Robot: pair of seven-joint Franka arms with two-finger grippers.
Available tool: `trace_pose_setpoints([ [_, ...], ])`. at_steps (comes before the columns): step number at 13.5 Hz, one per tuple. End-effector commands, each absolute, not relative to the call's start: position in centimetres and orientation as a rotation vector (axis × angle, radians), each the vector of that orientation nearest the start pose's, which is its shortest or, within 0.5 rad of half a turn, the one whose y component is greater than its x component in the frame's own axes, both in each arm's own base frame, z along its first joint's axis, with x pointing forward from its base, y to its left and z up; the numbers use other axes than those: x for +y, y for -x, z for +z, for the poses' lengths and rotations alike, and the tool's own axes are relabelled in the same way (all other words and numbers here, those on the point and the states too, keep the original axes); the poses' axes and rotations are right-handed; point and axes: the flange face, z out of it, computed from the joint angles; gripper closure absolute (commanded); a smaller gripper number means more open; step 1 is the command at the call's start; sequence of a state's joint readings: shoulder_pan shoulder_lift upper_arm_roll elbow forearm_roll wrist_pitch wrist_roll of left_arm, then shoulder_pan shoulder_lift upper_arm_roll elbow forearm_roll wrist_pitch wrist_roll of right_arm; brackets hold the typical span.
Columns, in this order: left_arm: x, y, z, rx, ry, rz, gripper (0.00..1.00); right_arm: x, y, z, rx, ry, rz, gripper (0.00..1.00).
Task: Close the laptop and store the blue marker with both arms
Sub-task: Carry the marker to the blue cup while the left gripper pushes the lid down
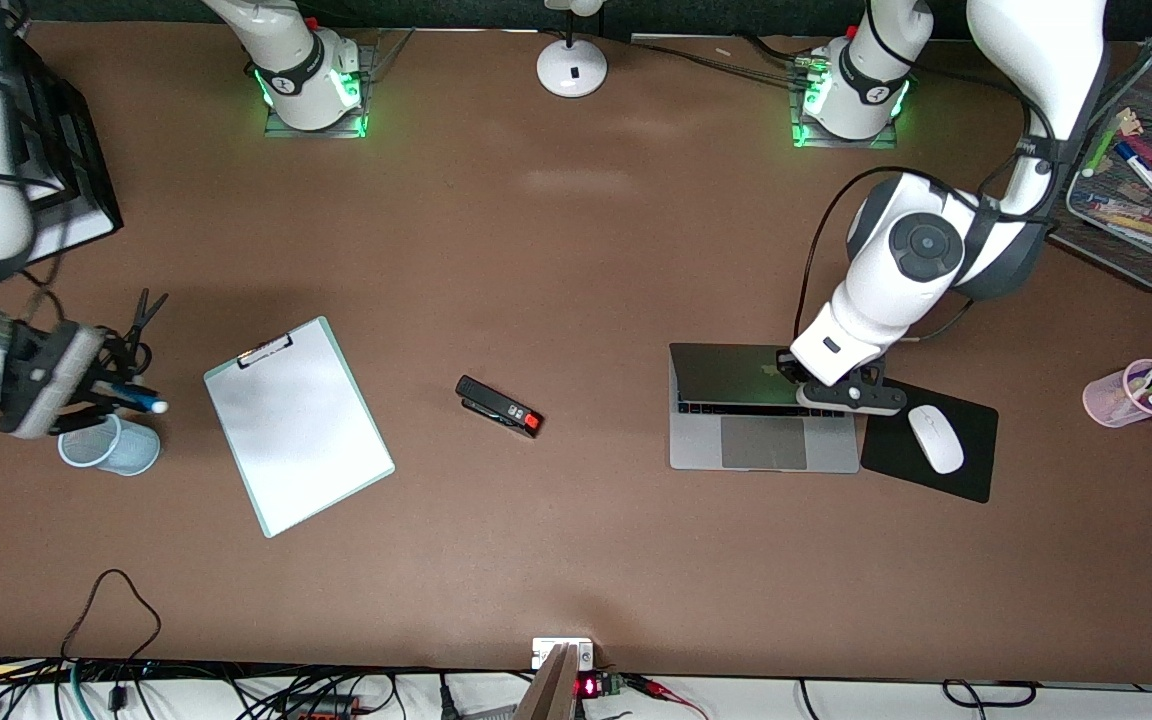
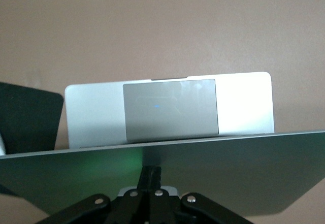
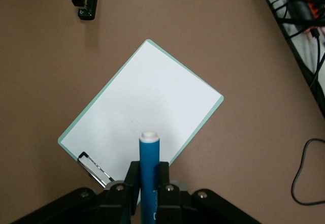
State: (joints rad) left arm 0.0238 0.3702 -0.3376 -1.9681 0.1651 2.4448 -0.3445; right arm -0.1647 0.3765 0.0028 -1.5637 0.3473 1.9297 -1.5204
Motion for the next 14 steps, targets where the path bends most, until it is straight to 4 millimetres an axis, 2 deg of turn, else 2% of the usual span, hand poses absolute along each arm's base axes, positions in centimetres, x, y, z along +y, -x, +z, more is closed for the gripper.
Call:
trace_pose_setpoints([
  [1,-18.0,-61.4,27.8,0.099,3.201,-0.277,1.00,-12.3,-66.0,43.4,-1.709,2.233,-0.469,1.00],
  [4,-17.6,-62.4,27.1,0.085,3.208,-0.309,1.00,-17.0,-65.6,42.4,-1.709,2.108,-0.613,1.00],
  [7,-17.9,-63.5,25.8,0.075,3.223,-0.305,1.00,-21.3,-65.0,39.6,-1.663,2.034,-0.780,1.00],
  [8,-18.0,-63.9,25.4,0.075,3.228,-0.303,1.00,-22.2,-65.1,39.5,-1.665,2.008,-0.845,1.00],
  [10,-18.2,-64.0,24.2,0.094,3.228,-0.333,1.00,-24.5,-65.2,37.9,-1.639,1.966,-0.897,1.00],
  [12,-18.2,-64.1,23.6,0.098,3.231,-0.336,1.00,-26.3,-65.3,35.5,-1.598,1.897,-0.965,1.00],
  [14,-18.4,-64.4,23.0,0.098,3.236,-0.329,1.00,-27.3,-65.2,32.7,-1.572,1.850,-1.038,1.00],
])
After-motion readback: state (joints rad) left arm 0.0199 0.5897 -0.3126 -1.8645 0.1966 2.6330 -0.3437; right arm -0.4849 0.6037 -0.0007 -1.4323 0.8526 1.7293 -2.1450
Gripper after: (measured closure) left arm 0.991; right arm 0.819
